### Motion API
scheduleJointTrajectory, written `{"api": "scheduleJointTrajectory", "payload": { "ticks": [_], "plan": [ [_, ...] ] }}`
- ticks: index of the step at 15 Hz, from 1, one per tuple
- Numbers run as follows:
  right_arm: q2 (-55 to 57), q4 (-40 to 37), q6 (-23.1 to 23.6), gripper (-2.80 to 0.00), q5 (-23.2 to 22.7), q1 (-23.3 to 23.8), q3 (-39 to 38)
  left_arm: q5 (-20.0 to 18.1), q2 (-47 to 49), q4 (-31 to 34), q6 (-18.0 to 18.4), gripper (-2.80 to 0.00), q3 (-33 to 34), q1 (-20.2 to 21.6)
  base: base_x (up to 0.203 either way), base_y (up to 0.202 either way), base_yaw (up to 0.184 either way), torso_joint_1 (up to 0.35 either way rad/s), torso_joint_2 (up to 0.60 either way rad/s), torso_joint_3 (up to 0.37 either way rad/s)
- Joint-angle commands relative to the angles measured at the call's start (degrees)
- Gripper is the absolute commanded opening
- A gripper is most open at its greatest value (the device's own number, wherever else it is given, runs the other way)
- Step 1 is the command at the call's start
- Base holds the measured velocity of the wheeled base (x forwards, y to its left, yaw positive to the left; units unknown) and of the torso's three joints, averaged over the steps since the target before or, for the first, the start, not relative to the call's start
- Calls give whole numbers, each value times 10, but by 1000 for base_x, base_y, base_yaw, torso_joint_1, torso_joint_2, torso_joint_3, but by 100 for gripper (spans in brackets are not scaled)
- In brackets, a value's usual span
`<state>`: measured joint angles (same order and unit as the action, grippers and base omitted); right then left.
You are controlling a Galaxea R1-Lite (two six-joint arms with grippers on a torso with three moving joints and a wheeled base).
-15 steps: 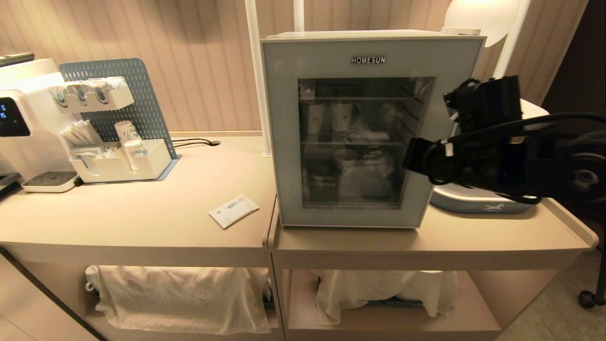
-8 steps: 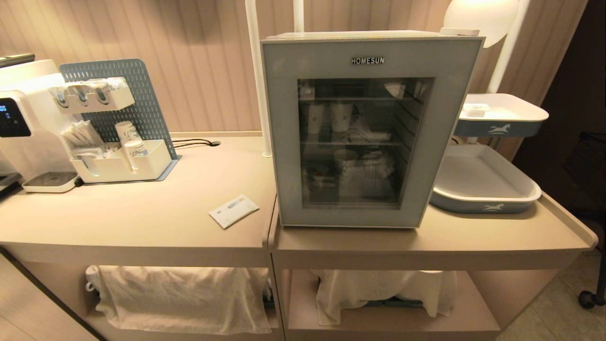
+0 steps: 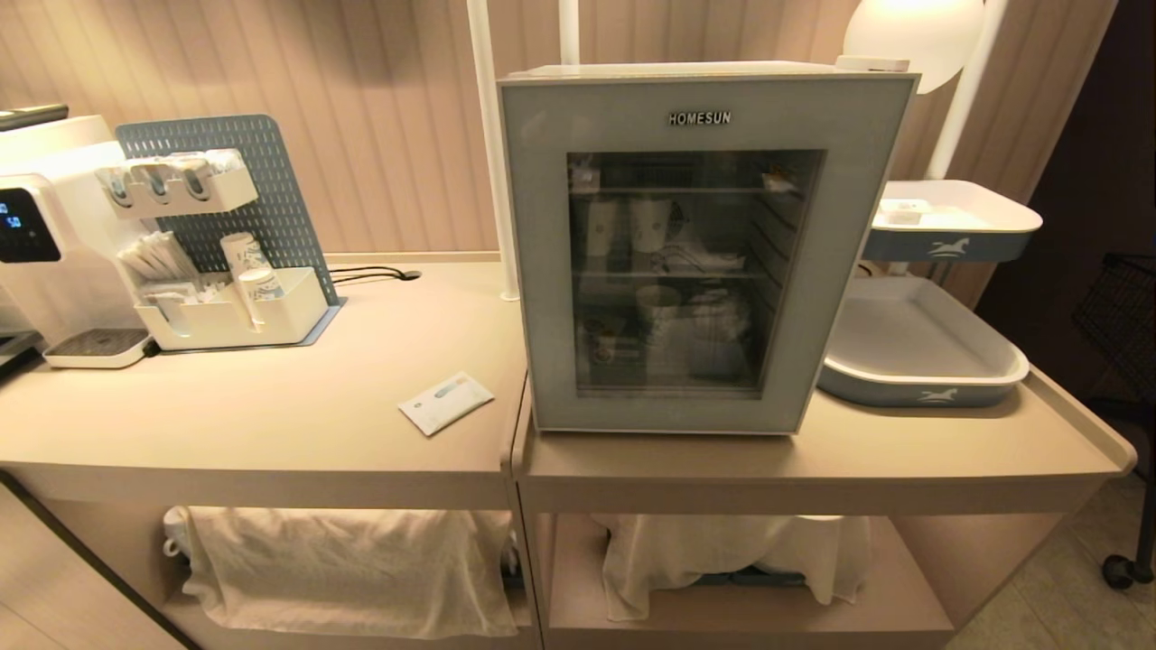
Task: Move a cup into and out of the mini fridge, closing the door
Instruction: Open the freezer door
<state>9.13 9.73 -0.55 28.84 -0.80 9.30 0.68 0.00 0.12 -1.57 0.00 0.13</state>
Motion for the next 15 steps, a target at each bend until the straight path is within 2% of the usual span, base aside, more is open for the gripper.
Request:
{"api": "scheduleJointTrajectory", "payload": {
  "ticks": [1, 2, 3, 4, 5, 7, 15],
  "plan": [
    [-96, -7, -1, -280, -134, 6, -80, 0, 1, 0, 0, -280, 1, 0, 0, 0, 0, 0, 0, 0],
    [-95, -34, 1, -280, -225, 7, -98, 0, 1, 1, 0, -280, 1, 0, 0, 0, 0, 0, 0, 0],
    [-94, -97, 14, -280, -281, 8, -93, 0, 1, 1, 0, -280, 1, 0, 0, 0, 0, 0, 0, 0],
    [-93, -152, 28, -280, -293, 9, -86, 0, 1, 0, 0, -280, 1, 0, 0, 0, 0, 0, 0, 0],
    [-93, -161, 36, -280, -294, 9, -85, 0, 1, 1, 0, -280, 1, 0, 0, 0, 0, 0, 0, 0],
    [-92, -105, 44, -280, -294, 9, -93, 0, 1, 0, 0, -280, 1, 0, 0, 0, 0, 0, 0, 0],
    [-91, -106, 34, -280, -293, 10, -92, 0, 1, 1, 0, -280, 1, 0, 0, 0, 0, 0, 0, 0]
  ]
}}
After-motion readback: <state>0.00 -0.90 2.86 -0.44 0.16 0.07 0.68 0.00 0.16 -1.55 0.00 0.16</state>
